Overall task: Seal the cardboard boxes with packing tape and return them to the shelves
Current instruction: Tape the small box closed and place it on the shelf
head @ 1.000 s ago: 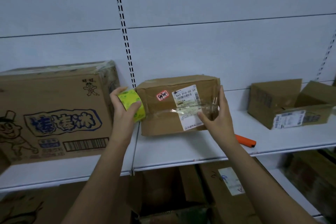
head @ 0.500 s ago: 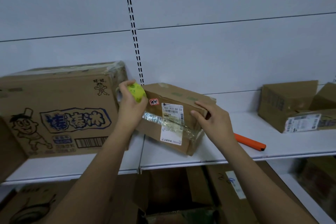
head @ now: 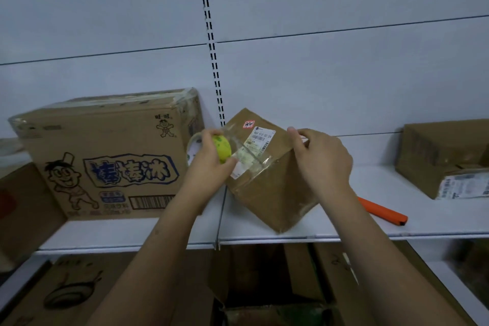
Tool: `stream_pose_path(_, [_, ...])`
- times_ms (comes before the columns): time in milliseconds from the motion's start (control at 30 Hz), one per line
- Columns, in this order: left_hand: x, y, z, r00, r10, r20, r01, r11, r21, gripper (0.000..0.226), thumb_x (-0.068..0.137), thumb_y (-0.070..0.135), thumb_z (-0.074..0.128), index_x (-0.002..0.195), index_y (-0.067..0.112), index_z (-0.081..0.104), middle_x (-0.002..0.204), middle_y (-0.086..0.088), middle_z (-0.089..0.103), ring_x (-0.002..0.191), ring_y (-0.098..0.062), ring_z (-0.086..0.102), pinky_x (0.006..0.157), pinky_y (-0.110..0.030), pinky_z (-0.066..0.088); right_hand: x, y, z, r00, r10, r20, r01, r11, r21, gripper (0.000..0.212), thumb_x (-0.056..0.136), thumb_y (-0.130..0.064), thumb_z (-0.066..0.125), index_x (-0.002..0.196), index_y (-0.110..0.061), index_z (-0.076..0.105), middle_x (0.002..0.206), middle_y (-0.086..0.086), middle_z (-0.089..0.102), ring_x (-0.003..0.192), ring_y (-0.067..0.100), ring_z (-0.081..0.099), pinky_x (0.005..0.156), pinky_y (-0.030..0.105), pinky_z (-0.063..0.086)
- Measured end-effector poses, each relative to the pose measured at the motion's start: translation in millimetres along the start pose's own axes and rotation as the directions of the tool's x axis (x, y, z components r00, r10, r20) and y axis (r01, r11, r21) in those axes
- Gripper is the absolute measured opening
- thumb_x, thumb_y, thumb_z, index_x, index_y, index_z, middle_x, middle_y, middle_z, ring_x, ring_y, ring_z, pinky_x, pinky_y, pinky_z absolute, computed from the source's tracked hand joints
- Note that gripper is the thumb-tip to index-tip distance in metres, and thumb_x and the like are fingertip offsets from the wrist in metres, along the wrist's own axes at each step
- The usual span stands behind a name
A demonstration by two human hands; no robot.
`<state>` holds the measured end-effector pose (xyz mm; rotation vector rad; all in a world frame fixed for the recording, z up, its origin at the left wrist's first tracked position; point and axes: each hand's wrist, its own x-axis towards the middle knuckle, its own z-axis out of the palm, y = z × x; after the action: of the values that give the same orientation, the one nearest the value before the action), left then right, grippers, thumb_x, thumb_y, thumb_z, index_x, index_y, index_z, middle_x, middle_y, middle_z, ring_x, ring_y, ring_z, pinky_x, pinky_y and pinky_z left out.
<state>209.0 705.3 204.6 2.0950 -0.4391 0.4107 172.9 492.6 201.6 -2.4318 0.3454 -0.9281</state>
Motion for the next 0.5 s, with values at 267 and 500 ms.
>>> stream_pose_path(267, [8.5, -1.7, -13.0, 0.996, -0.028, 0.084, 0.029, 1.0, -0.006, 0.054, 0.085, 0.023, 0.074, 0.119, 0.034, 0.033, 0.117, 0.004, 0.054, 0.094, -0.01, 0.058, 0.078, -0.037, 0.054, 2.7, 44.2, 17.0, 0.84, -0.162, 0.518, -0.022, 0.943, 0.331, 0.088, 0.079, -0.065, 0.067, 0.153, -0.043, 0.026, 0.122, -0.015, 0.061, 0.107, 0.008, 0.055, 0.078, 0.01, 0.039])
stream_pose_path(500, [-6.7, 6.4, -34.9, 0.993, -0.029, 0.114, 0.043, 0.992, -0.122, 0.052, 0.075, 0.02, 0.064, 0.119, 0.036, 0.042, 0.116, 0.008, 0.069, 0.106, -0.023, 0.068, 0.078, -0.042, 0.057, -36.1, 43.5, 66.4, 0.85, -0.134, 0.51, -0.15, 0.865, 0.479, 0.072, 0.08, -0.064, 0.068, 0.141, -0.036, 0.041, 0.12, -0.015, 0.063, 0.104, 0.005, 0.063, 0.077, 0.011, 0.048])
